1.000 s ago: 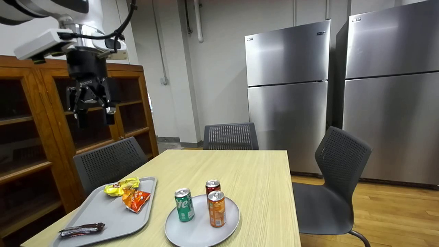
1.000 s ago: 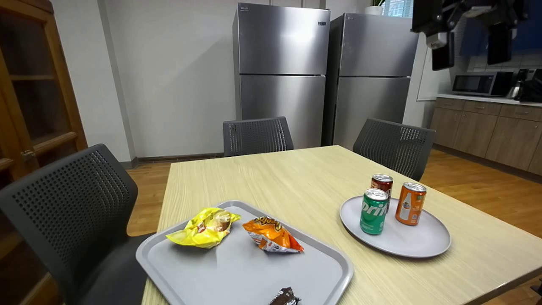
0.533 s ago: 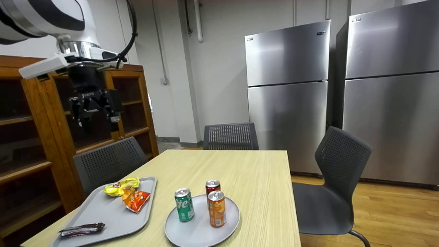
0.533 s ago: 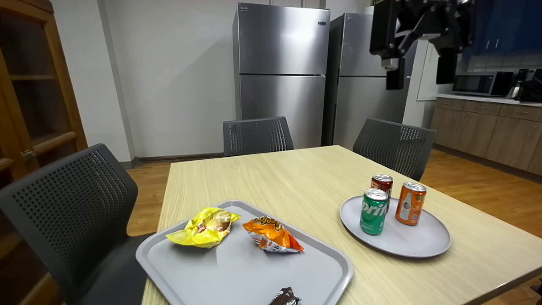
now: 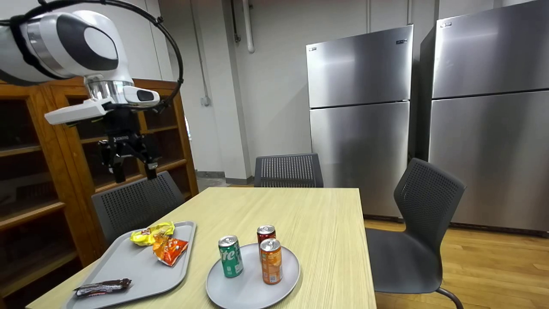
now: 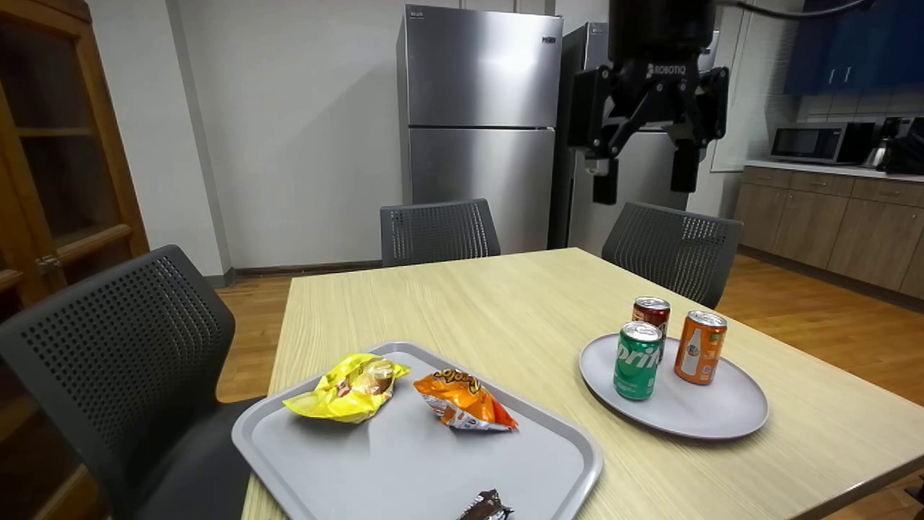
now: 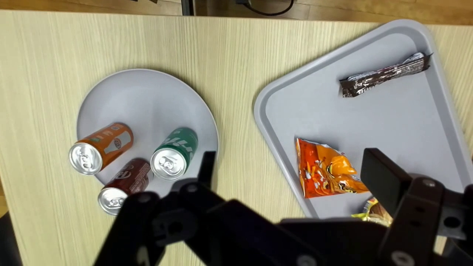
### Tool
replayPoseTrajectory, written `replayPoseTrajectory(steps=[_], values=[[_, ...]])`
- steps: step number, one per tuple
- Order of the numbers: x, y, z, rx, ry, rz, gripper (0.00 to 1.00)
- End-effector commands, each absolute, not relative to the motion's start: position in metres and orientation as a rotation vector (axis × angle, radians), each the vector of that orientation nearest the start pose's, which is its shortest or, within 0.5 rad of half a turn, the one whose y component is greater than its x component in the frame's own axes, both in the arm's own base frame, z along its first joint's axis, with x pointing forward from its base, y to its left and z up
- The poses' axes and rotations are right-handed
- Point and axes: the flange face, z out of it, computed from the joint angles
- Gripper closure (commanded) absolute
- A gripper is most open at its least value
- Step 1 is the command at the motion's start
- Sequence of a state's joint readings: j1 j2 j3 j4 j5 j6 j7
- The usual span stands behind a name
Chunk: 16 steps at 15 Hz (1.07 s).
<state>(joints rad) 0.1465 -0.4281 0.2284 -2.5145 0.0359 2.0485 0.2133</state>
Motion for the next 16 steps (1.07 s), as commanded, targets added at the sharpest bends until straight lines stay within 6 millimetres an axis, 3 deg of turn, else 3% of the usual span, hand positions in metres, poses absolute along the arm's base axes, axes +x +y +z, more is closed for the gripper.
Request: replayPoseTrajectory(steps=[1, 8, 16], values=[[0.395, 0.162, 0.401, -3.200, -0.240, 0.012, 0.00], [0.416, 0.200, 0.360, -3.190, -0.308, 0.005, 0.00], [0.432, 0.253, 0.328, -3.252, -0.304, -0.037, 0.00]])
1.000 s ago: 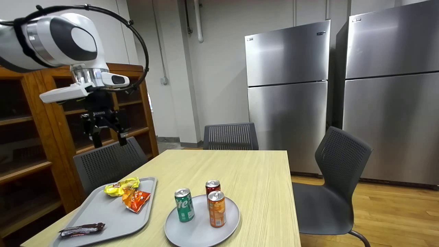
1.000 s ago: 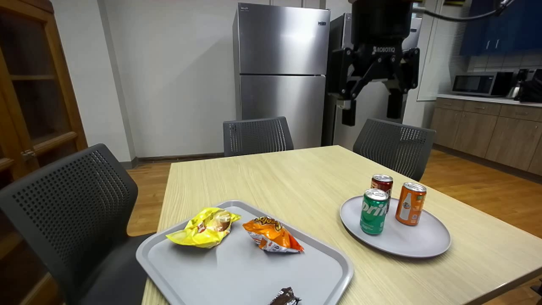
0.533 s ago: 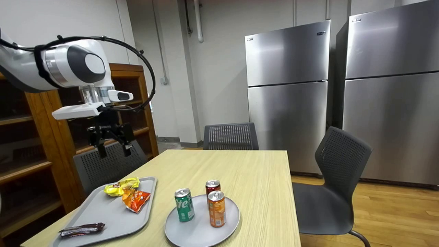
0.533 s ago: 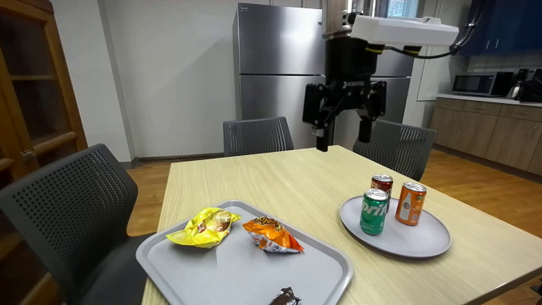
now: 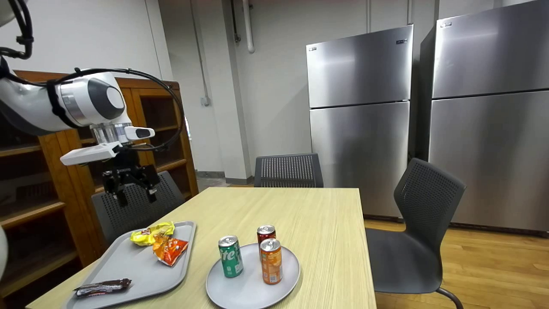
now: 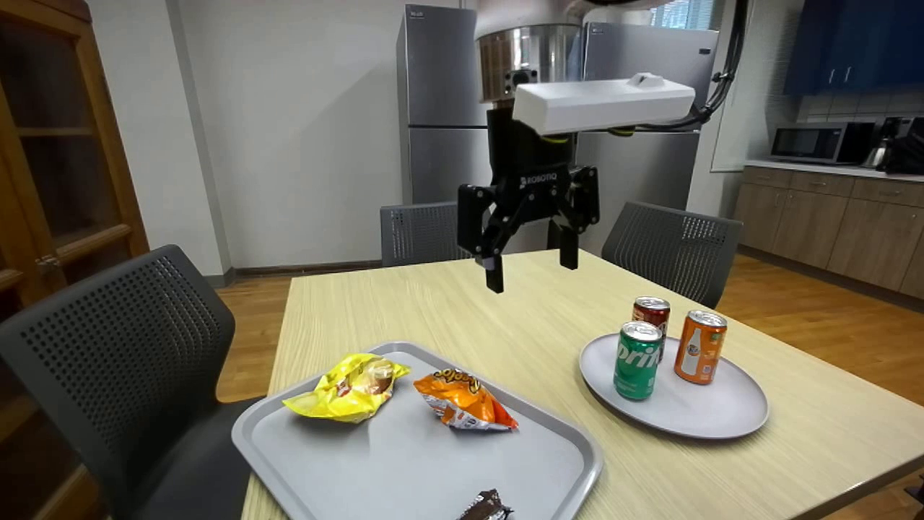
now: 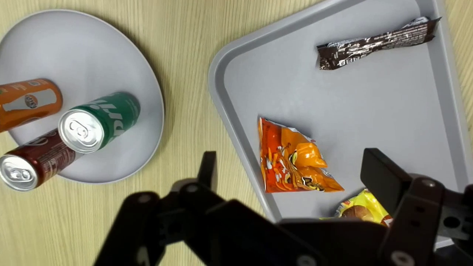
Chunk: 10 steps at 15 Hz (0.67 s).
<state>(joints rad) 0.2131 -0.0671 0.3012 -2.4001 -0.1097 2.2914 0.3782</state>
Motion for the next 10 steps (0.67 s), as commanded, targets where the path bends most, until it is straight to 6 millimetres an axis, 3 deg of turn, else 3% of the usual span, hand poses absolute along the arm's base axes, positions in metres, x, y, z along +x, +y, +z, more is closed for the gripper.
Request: replayPoseTrajectory(steps=[1, 10], values=[[0.436, 0.257, 0.323, -3.256, -0.294, -0.048, 0.00], [0.474, 0.281, 0.273, -3.246, -0.248, -0.104, 0.00]])
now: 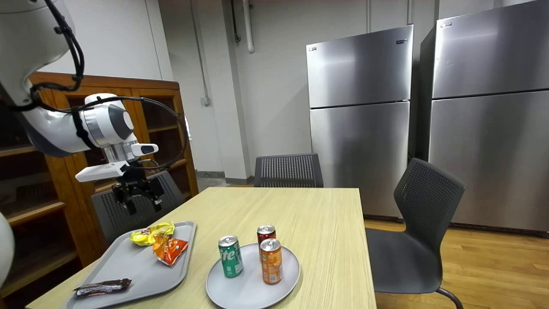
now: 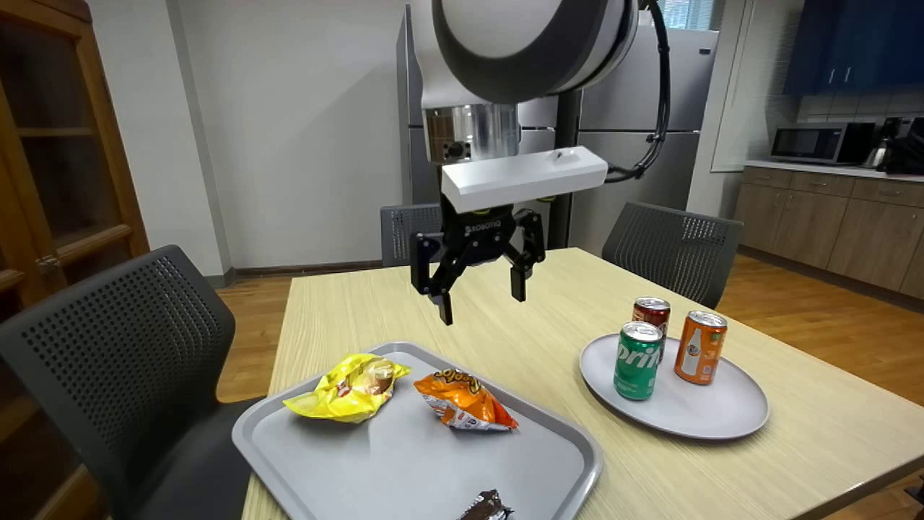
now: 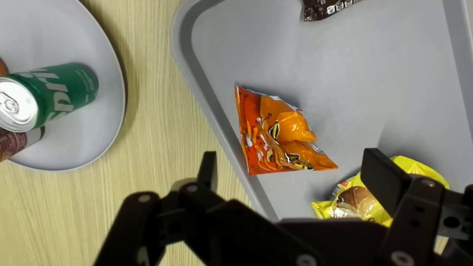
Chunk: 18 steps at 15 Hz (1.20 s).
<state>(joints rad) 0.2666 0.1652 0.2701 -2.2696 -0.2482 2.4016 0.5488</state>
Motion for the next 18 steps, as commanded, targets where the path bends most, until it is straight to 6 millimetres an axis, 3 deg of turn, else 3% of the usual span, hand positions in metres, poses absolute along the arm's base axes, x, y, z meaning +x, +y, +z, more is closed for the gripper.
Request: replayPoseTrajectory(steps=[1, 8, 18], values=[[0.479, 0.282, 0.266, -3.240, -0.246, -0.104, 0.00], [0.507, 0.286, 0.226, -3.180, -0.216, -0.076, 0.00], [0.515, 0.271, 0.192, -3.133, -0.118, 0.001, 0.00]])
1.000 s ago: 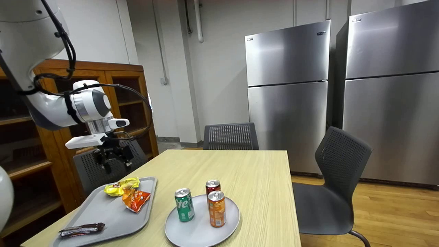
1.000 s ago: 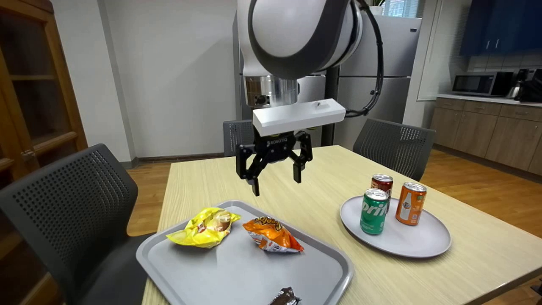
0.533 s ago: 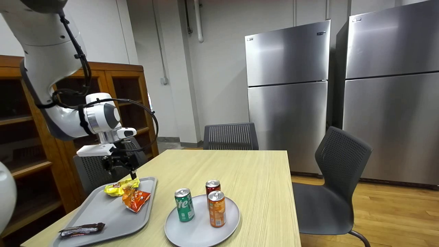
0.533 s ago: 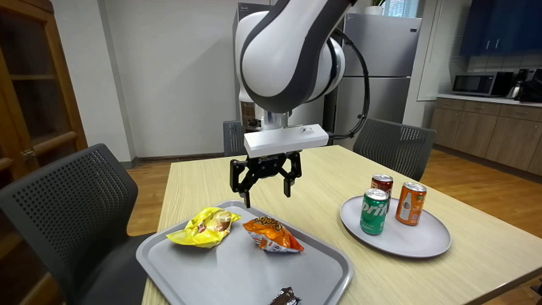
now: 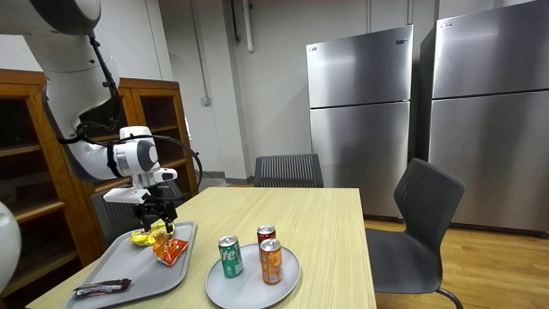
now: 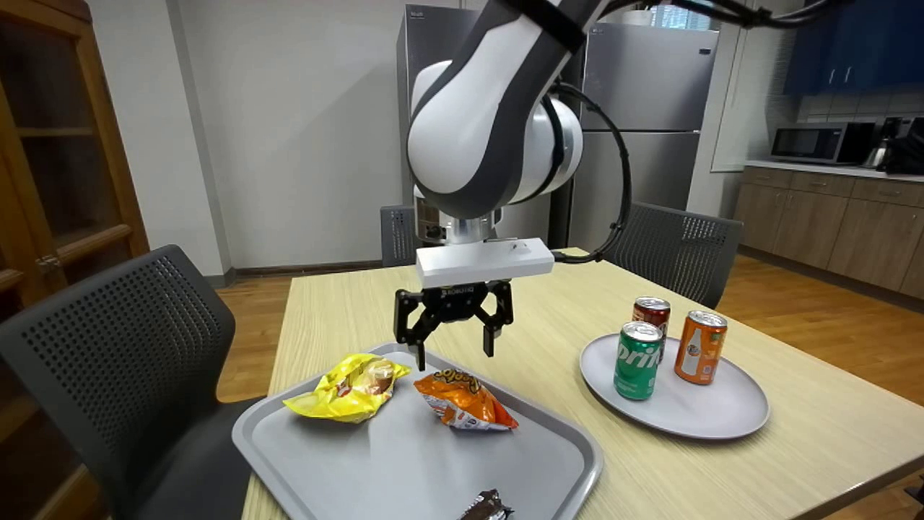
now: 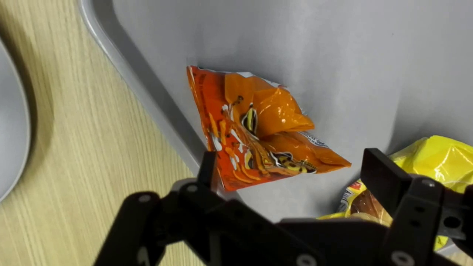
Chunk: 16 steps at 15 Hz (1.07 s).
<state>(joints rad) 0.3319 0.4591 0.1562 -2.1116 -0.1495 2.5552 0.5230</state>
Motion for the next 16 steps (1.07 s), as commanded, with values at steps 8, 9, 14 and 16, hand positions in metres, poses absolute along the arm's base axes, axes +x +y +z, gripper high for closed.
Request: replayPoseTrajectory(steps=[8, 9, 14, 16], values=[[0.519, 0.256, 0.175, -3.124, -0.095, 0.046, 0.00], [0.518, 0.256, 0.174, -3.125, -0.111, 0.050, 0.00], [0.519, 0.250, 0.171, -3.136, -0.189, 0.050, 0.00], [0.520, 0.246, 0.171, -3.136, -0.212, 0.053, 0.00]])
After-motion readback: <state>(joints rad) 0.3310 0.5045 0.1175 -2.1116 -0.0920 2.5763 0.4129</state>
